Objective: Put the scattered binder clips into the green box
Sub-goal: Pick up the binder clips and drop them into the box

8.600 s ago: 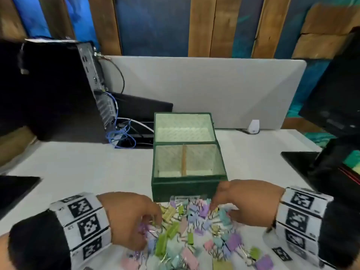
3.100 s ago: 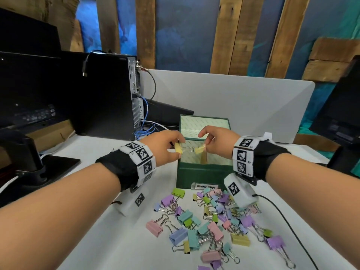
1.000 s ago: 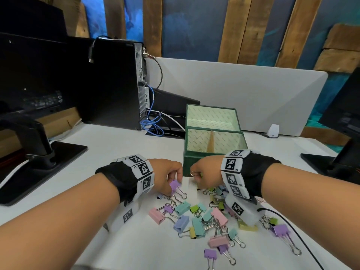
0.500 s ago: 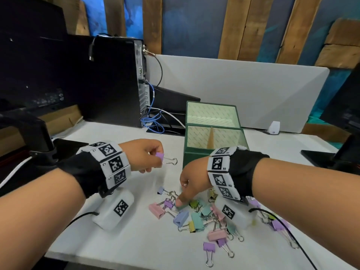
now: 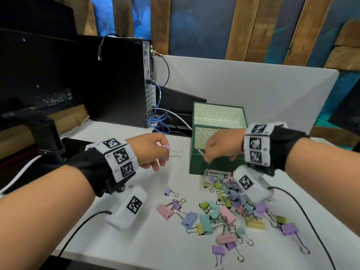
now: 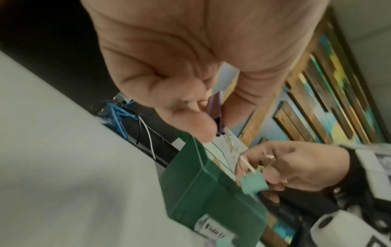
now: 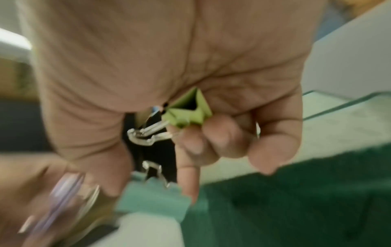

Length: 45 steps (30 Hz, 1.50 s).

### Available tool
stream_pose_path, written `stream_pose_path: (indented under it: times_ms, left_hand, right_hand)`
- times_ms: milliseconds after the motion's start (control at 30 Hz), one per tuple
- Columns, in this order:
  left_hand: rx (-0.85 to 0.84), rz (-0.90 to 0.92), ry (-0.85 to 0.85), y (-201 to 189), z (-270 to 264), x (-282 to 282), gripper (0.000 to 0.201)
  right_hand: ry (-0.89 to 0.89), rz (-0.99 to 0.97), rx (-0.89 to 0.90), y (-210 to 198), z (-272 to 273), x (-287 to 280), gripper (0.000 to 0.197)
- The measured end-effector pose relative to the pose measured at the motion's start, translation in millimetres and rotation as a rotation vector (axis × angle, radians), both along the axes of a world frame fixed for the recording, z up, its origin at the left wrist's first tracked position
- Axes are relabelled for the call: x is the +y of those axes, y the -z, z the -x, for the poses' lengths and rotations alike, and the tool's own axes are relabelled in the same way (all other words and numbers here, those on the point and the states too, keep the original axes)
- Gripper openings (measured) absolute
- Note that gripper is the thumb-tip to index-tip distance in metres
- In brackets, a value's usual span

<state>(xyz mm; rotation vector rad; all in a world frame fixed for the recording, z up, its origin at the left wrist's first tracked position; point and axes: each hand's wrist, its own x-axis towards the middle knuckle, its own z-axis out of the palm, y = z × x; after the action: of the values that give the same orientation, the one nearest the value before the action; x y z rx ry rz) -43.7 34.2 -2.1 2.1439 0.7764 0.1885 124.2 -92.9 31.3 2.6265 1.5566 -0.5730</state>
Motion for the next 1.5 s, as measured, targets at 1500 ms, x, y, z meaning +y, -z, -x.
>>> stream_pose_path:
  times_ms: [1500]
  left_hand:
    - [0.668,-0.439,0.416,23,6,-47,0.06]
  right_hand:
    - [-0.229,0.072,0.132,46,22,-85,0.042]
